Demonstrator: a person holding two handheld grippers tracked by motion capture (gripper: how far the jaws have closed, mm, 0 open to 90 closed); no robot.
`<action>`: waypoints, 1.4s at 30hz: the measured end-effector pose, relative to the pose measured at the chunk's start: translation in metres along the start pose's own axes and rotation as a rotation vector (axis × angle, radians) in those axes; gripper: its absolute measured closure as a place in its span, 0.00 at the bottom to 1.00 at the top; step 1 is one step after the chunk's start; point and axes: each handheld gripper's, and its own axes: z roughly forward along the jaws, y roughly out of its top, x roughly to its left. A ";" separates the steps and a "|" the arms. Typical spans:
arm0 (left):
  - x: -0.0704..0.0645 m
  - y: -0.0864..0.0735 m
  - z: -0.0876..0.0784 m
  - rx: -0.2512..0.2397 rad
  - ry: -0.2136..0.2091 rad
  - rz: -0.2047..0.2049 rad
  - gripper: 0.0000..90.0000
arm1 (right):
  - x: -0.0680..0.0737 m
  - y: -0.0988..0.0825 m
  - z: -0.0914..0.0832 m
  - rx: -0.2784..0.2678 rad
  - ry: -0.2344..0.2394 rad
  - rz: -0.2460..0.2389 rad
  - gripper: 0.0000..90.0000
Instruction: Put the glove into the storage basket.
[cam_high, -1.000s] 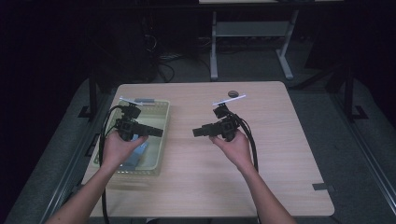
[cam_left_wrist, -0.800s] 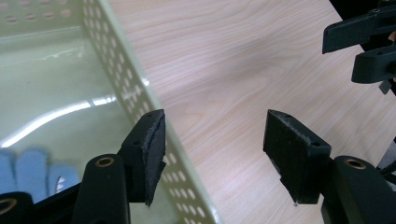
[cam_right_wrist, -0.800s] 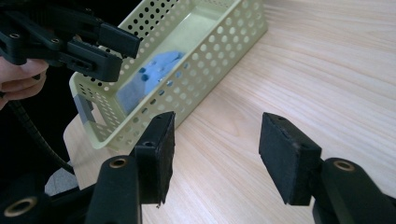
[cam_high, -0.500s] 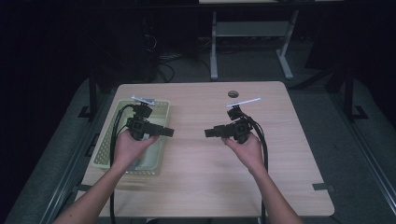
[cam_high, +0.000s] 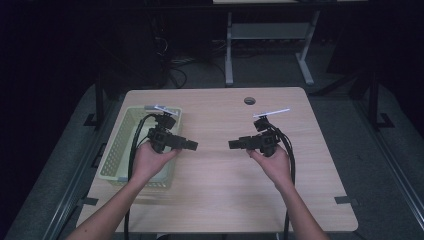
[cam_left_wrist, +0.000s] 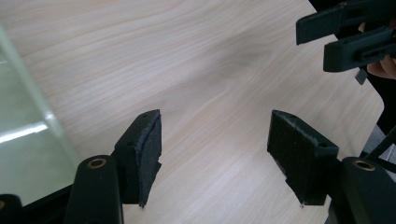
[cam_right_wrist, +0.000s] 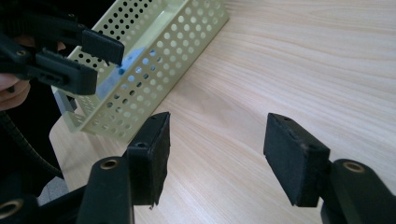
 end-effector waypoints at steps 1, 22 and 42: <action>0.000 0.000 0.000 0.000 0.000 0.000 0.38 | 0.000 0.000 0.000 0.000 0.000 0.000 0.45; -0.023 -0.001 0.029 -0.007 -0.022 0.034 0.31 | -0.039 -0.031 -0.034 -0.036 -0.048 0.076 0.41; -0.039 -0.021 0.051 -0.047 -0.096 0.032 0.31 | -0.064 -0.063 -0.047 -0.016 -0.089 0.107 0.38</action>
